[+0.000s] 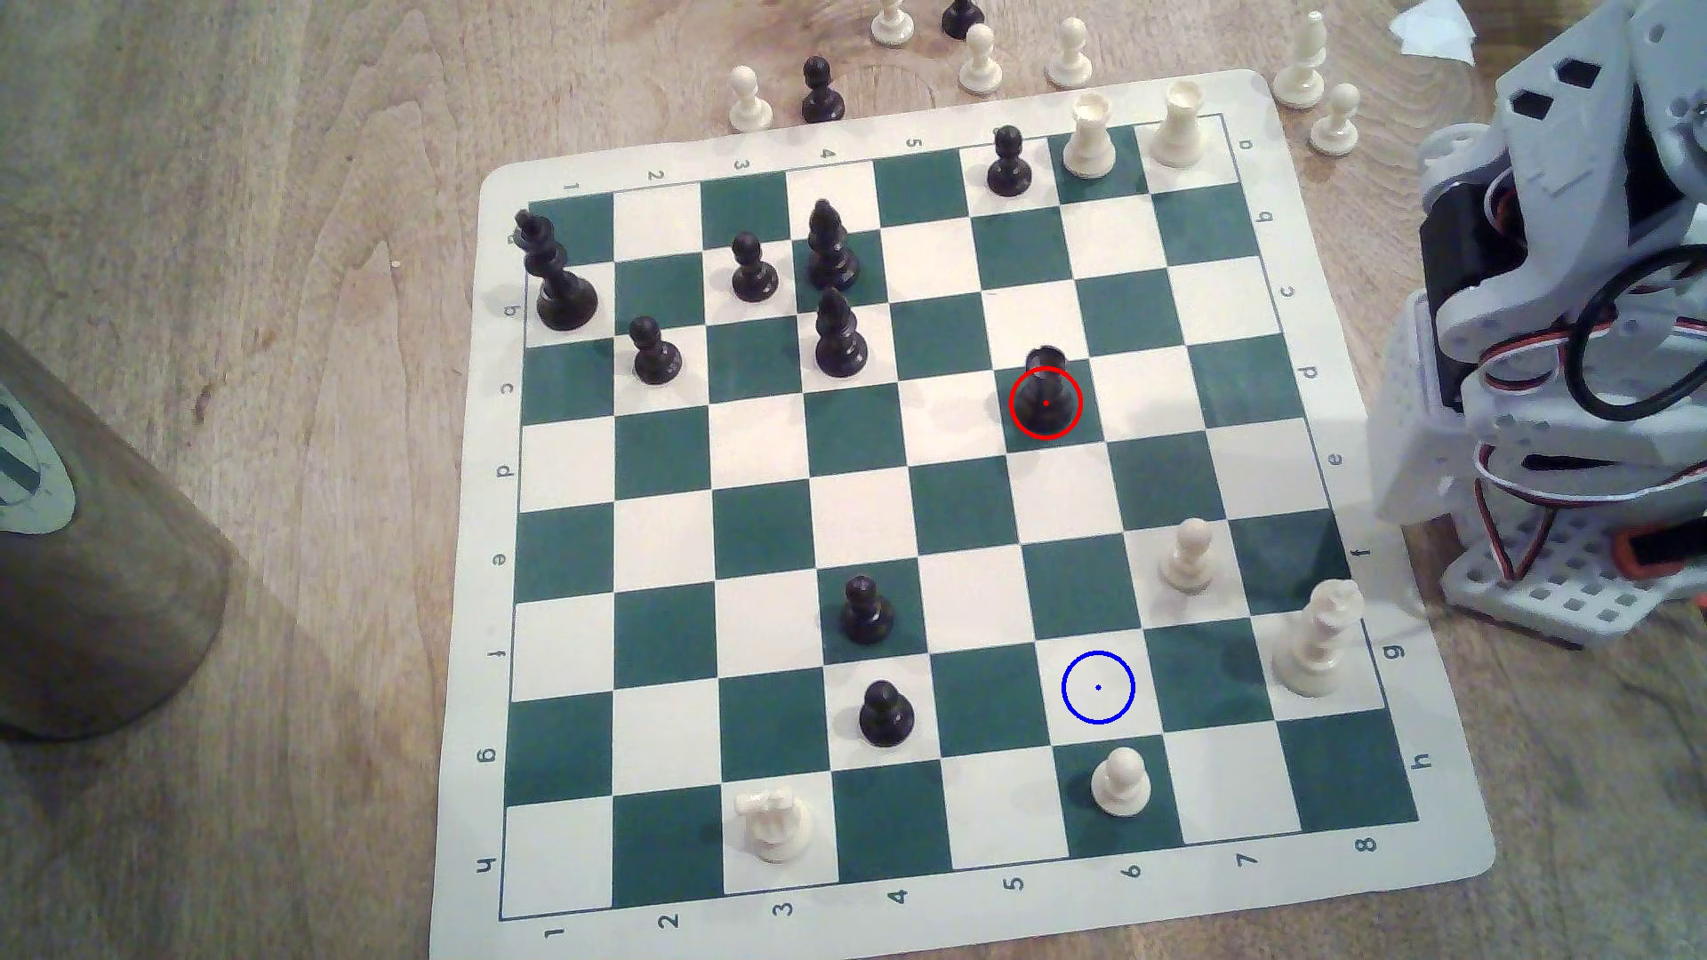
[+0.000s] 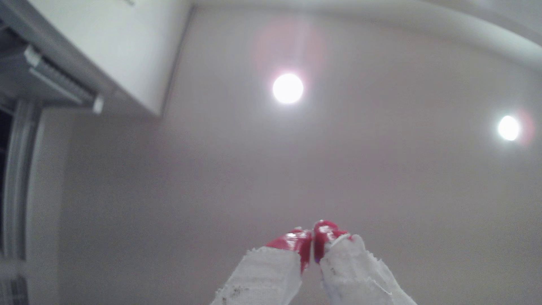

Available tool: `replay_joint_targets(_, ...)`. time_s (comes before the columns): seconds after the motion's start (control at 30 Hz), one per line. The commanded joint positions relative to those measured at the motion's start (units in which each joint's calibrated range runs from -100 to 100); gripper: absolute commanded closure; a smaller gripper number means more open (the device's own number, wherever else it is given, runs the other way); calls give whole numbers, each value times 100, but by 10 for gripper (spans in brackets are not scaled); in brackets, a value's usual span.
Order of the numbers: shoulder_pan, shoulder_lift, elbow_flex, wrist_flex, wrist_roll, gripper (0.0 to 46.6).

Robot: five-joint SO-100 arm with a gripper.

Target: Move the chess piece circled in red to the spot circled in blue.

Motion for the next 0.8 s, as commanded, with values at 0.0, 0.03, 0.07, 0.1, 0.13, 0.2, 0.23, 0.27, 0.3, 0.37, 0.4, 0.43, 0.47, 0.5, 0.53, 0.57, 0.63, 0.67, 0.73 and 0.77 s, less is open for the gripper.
replay_joint_targets(0.0, 79, 22, -318, 786, -15, 464)
replay_joint_targets(0.03, 79, 22, -445, 1048, -15, 464)
replay_joint_targets(0.07, 79, 31, -590, 1327, -15, 464)
replay_joint_targets(0.1, 79, 31, -862, 1843, -15, 464)
replay_joint_targets(0.13, 87, 31, -1061, 2236, -15, 464)
replay_joint_targets(0.2, 150, 31, -1415, 2858, -15, 464)
replay_joint_targets(0.23, 165, 31, -1578, 3161, -15, 464)
replay_joint_targets(0.27, 275, 31, -1868, 3767, -15, 464)
replay_joint_targets(0.3, 314, 31, -2022, 4177, -15, 464)
replay_joint_targets(0.37, 431, 31, -2367, 5184, -15, 464)
replay_joint_targets(0.4, 556, 31, -2865, 6667, -39, 464)
replay_joint_targets(0.43, 572, 31, -2920, 6830, -39, 464)
replay_joint_targets(0.47, 666, 31, -3101, 7355, -39, 464)
replay_joint_targets(0.5, 728, 31, -3237, 7723, -39, 464)
replay_joint_targets(0.53, 846, 31, -3554, 8526, -44, 464)
replay_joint_targets(0.57, 885, 31, -3672, 8788, -44, 464)
replay_joint_targets(0.63, 1026, 31, -4017, 9631, -49, 464)
replay_joint_targets(0.67, 1120, 31, -4225, 10139, -49, 464)
replay_joint_targets(0.73, 1354, 31, -4706, 11310, -54, 464)
replay_joint_targets(0.77, 1393, 31, -4833, 11613, -54, 464)
